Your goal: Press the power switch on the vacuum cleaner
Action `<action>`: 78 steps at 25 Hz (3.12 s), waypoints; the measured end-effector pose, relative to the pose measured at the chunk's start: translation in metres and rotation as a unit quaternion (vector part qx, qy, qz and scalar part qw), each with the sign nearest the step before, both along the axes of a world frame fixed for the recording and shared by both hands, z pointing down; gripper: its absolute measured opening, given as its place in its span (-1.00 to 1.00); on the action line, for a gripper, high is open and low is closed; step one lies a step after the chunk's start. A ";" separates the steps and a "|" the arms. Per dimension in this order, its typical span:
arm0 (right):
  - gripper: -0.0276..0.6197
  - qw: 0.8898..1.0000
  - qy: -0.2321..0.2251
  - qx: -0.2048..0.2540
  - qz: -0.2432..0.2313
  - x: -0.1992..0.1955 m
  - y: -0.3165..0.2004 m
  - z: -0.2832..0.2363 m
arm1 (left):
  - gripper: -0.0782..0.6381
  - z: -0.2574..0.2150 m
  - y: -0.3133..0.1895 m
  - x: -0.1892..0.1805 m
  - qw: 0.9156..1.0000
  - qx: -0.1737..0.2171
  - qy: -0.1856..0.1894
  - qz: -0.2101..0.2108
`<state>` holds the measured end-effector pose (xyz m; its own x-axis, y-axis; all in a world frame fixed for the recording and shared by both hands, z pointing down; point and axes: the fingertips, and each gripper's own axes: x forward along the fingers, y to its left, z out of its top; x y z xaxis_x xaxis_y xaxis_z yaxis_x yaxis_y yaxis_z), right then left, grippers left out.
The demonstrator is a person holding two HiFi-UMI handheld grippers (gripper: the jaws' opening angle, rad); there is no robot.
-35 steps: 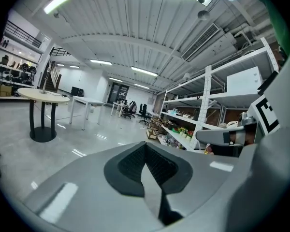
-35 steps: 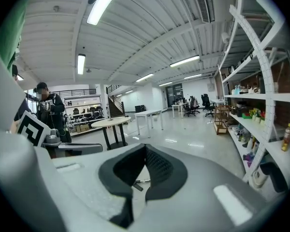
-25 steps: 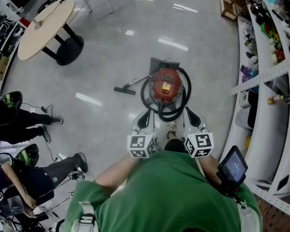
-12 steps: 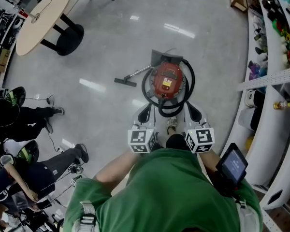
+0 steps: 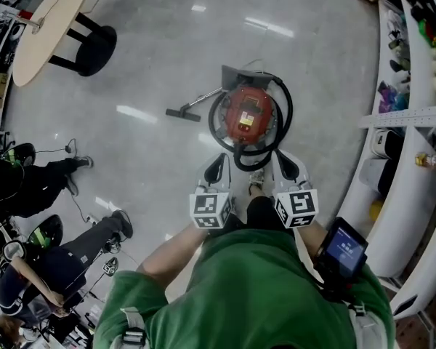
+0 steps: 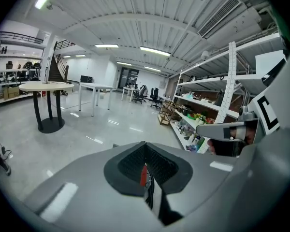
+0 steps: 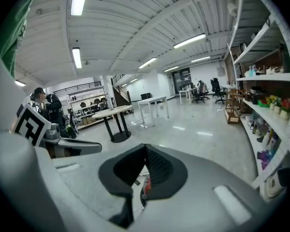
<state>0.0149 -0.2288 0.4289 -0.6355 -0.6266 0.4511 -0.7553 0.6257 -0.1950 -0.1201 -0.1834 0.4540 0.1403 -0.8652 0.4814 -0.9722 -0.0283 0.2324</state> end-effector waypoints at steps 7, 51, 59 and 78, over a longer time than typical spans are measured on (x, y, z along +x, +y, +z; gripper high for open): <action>-0.91 1.000 0.011 -0.023 -0.006 0.000 -0.011 0.046 | -0.76 0.042 -0.018 0.004 0.999 -0.024 -0.017 0.013; -0.91 0.990 0.033 -0.125 -0.050 0.004 -0.056 0.290 | -0.76 0.323 -0.085 0.021 0.982 -0.151 -0.081 0.079; -0.91 0.989 0.035 -0.132 -0.055 0.008 -0.055 0.321 | -0.76 0.361 -0.089 0.023 0.979 -0.165 -0.081 0.090; -0.91 0.985 0.042 -0.158 -0.063 0.014 -0.046 0.359 | -0.69 0.416 -0.095 0.020 0.973 -0.192 -0.079 0.098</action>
<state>0.0289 -0.2752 0.7884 -0.6509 -0.3663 0.6650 -0.6980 0.6332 -0.3345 -0.0998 -0.2788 0.8700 0.1824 -0.5813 0.7930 -0.9814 -0.1568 0.1108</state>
